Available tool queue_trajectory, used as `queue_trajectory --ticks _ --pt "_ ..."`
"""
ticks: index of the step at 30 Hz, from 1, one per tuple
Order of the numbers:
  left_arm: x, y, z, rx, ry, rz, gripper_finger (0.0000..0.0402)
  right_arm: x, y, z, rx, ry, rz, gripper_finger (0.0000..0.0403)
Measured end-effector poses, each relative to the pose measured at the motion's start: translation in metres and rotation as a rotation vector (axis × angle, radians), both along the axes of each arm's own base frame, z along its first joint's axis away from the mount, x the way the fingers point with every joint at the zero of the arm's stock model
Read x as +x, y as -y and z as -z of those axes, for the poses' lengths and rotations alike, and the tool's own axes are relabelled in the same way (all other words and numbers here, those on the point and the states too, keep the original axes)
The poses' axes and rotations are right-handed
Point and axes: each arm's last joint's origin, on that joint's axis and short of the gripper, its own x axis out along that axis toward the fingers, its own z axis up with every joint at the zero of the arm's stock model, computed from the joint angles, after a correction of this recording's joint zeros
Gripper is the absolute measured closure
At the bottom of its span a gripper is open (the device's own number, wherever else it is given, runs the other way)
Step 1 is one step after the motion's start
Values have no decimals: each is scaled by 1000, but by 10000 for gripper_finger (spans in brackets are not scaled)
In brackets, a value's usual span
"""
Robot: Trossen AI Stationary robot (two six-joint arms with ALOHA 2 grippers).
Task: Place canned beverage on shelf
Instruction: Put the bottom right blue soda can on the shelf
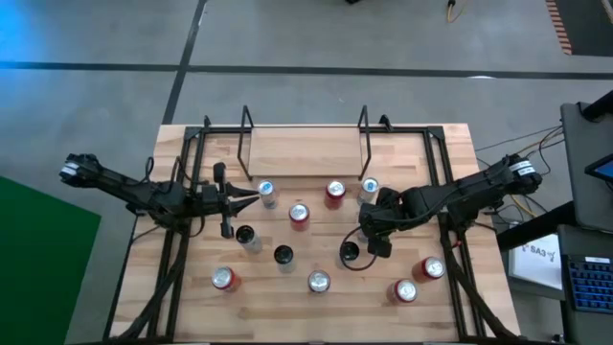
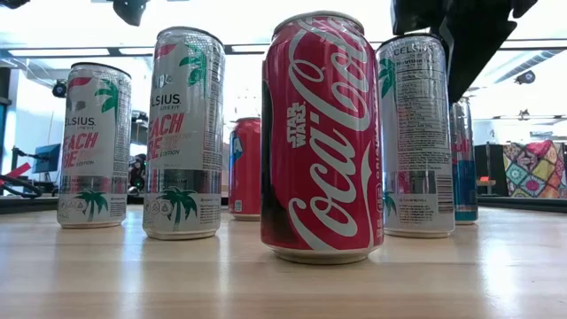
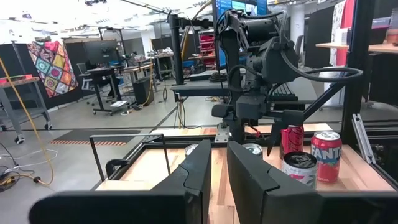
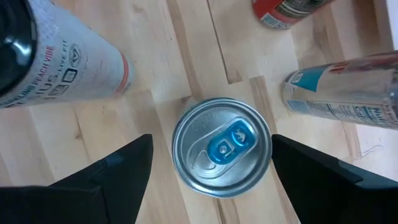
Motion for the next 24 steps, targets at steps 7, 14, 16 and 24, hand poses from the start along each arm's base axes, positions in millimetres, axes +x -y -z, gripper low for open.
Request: queue_trajectory --ticks 7,14,16,24 --pt "0 0 0 1 -1 0 364 8 5 10 -17 -37 27 90" --pt "1 0 1 1 -4 0 364 11 9 14 -25 -54 18 105" --pt "1 0 1 1 -4 0 364 11 9 14 -25 -53 18 126" --pt "1 0 1 2 -8 0 364 11 9 13 -25 -53 17 176"
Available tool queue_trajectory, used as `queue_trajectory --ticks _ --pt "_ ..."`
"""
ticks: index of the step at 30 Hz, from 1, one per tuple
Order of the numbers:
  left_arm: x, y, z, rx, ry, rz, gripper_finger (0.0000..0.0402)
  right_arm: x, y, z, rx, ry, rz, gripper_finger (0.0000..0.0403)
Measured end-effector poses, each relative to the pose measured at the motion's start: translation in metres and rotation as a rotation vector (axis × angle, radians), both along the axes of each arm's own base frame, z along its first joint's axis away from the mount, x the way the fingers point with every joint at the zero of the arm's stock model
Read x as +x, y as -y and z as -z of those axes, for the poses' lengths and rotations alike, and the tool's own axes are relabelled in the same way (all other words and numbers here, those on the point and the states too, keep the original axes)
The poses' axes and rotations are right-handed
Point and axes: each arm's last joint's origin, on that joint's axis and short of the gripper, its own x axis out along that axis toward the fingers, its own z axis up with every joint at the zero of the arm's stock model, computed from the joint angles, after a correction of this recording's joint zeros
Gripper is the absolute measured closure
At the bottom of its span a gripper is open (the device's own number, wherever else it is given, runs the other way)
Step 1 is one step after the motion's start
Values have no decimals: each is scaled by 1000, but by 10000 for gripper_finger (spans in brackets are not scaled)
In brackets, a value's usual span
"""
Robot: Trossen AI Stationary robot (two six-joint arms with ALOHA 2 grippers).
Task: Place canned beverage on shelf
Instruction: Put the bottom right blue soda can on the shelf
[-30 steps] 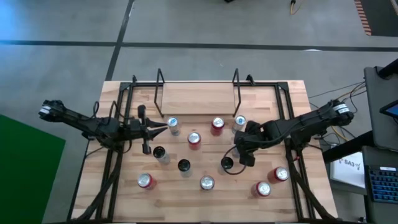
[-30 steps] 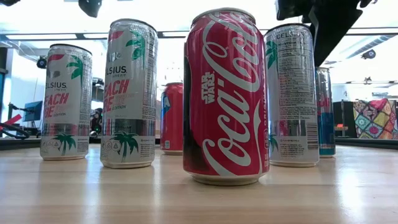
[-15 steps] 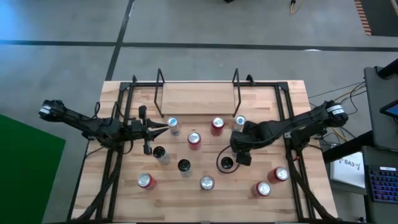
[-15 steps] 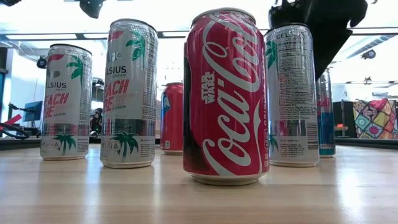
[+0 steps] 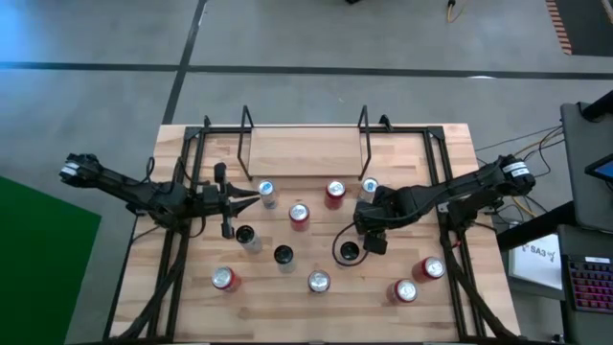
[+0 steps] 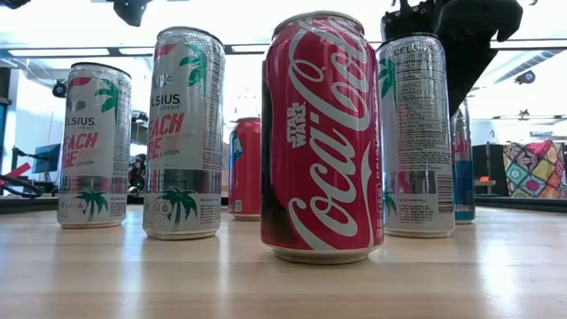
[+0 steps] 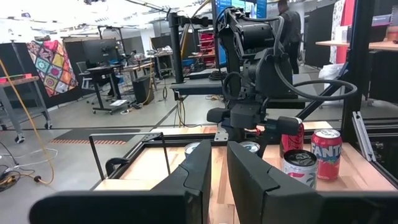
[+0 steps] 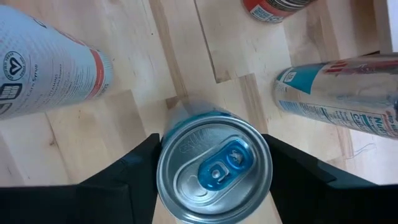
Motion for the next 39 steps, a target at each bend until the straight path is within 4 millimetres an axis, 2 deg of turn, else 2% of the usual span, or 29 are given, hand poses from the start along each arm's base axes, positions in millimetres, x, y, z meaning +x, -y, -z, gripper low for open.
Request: queue_trajectory --ticks 5,10,17,24,31,35,39 --pt "0 0 0 0 -1 0 364 -1 0 -3 6 0 7 176" --pt "0 0 0 -2 -1 0 364 -1 1 -24 11 -2 41 176" --pt "0 0 0 9 -3 0 364 0 1 -70 24 61 57 176" --pt "-1 0 -1 57 -4 -3 364 5 0 -117 63 226 53 176" --pt "-5 -2 -16 101 29 -8 364 0 1 -162 86 373 34 176" --pt "-7 -2 -18 116 35 -10 364 3 3 -183 43 455 26 176" --pt "-12 -4 -21 119 54 -13 364 16 8 -198 -17 506 0 176"
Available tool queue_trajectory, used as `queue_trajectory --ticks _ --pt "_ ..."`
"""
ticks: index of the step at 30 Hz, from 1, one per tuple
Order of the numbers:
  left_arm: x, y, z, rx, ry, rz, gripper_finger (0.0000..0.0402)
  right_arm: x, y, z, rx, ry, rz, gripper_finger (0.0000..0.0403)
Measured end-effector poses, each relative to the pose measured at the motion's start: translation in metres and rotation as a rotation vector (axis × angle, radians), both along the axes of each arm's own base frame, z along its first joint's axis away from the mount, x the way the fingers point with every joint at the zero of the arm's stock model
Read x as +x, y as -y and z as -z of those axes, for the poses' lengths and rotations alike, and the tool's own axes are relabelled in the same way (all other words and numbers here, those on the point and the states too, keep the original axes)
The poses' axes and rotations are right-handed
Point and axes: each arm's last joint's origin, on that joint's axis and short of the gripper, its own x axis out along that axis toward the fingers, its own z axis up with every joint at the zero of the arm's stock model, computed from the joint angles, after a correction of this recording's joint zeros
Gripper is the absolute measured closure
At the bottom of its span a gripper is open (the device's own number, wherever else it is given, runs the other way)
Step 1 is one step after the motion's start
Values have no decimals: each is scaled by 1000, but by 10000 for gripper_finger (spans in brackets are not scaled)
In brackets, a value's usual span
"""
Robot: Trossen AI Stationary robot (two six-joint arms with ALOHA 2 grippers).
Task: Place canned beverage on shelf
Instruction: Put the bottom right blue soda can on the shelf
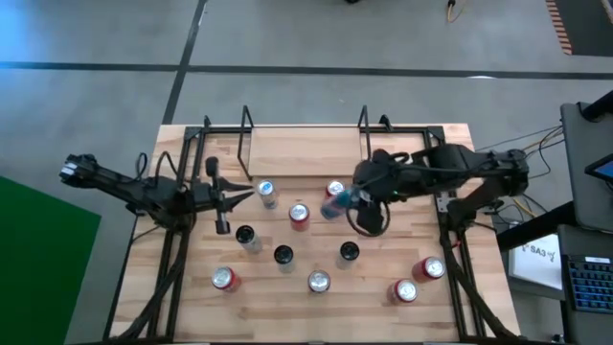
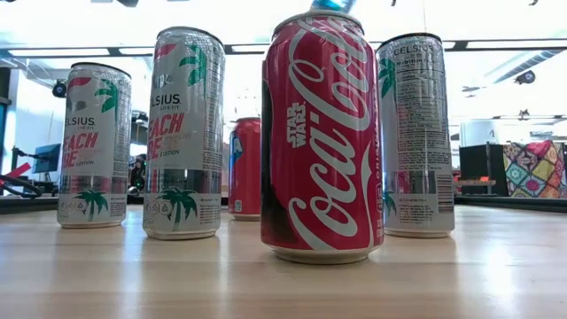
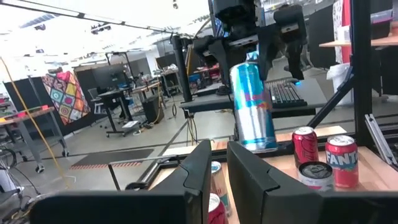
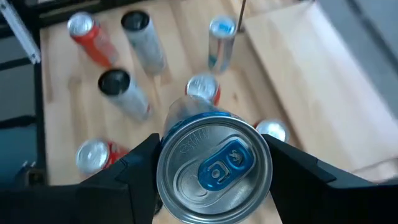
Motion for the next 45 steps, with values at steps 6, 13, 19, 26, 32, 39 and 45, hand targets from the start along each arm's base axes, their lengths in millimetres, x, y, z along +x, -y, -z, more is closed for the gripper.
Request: queue_trajectory --ticks 6,13,19,26,32,39,45 --pt "-7 -2 -3 -21 18 3 364 32 22 -2 -114 -19 -18 176" --pt "-10 -3 -2 -21 4 3 364 65 65 7 -198 -108 22 176" --pt "-10 -3 -2 -21 2 3 364 85 106 21 -242 -154 62 176" --pt "-10 -3 -1 -16 -12 3 364 97 148 47 -242 -259 120 176" --pt "-9 -3 1 -20 -27 4 364 102 171 70 -212 -369 137 176" --pt "-9 -3 2 -25 -36 5 364 109 188 95 -181 -473 110 176" --pt "-9 -3 3 -31 -39 6 364 114 196 108 -100 -482 34 176"
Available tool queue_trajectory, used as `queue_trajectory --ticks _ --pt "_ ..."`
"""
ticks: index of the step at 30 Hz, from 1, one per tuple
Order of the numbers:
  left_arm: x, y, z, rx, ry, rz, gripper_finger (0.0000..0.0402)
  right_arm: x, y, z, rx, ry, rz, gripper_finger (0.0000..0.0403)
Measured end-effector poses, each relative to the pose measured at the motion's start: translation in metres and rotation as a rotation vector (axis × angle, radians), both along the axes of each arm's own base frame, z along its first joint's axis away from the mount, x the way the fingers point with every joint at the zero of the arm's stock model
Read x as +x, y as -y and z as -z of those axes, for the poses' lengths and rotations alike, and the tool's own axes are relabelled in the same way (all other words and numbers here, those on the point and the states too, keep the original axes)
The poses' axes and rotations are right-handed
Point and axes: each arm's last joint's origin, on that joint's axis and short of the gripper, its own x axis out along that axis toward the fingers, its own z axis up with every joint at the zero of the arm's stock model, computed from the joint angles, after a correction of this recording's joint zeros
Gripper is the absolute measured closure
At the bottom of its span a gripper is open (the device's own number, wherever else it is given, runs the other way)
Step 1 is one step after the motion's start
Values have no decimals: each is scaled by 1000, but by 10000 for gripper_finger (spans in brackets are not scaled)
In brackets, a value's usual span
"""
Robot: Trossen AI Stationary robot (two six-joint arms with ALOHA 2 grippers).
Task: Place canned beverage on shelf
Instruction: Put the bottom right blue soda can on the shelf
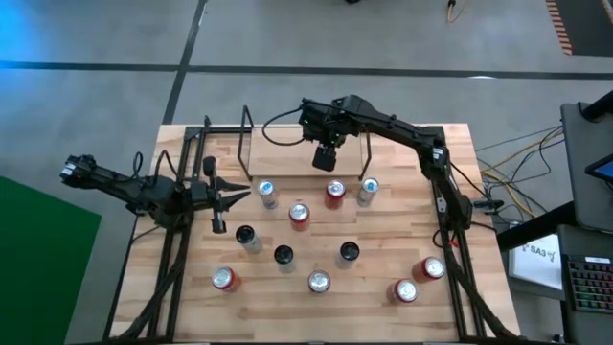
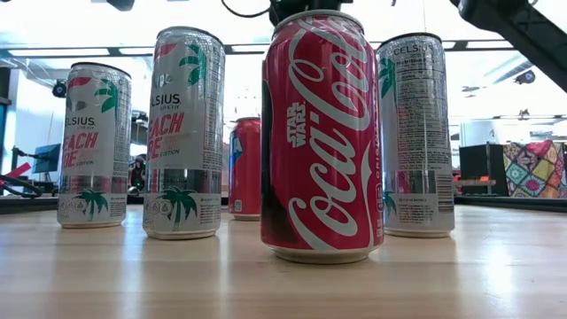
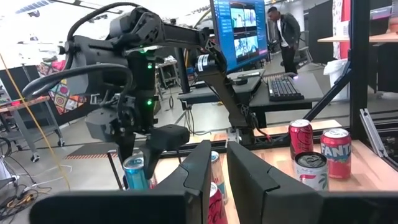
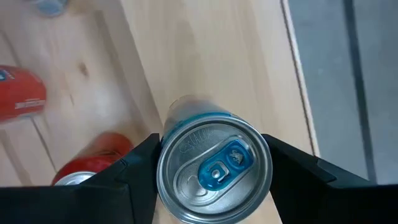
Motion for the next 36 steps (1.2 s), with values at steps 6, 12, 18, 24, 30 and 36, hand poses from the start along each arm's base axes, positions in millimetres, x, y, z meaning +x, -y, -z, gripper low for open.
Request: queue_trajectory --ticks 6,12,18,24,30,36 --pt "0 0 1 2 -6 0 364 3 3 7 28 -12 -50 176" --pt "0 0 0 2 -5 0 364 9 4 7 31 43 -85 176" --pt "1 0 0 -1 4 0 364 19 7 3 2 151 -82 176" --pt "1 0 0 0 2 0 364 18 7 3 13 148 -68 176" --pt "1 0 0 0 2 0 364 13 5 6 38 90 -61 176" --pt "1 0 0 0 2 0 364 12 5 6 41 85 -60 176"
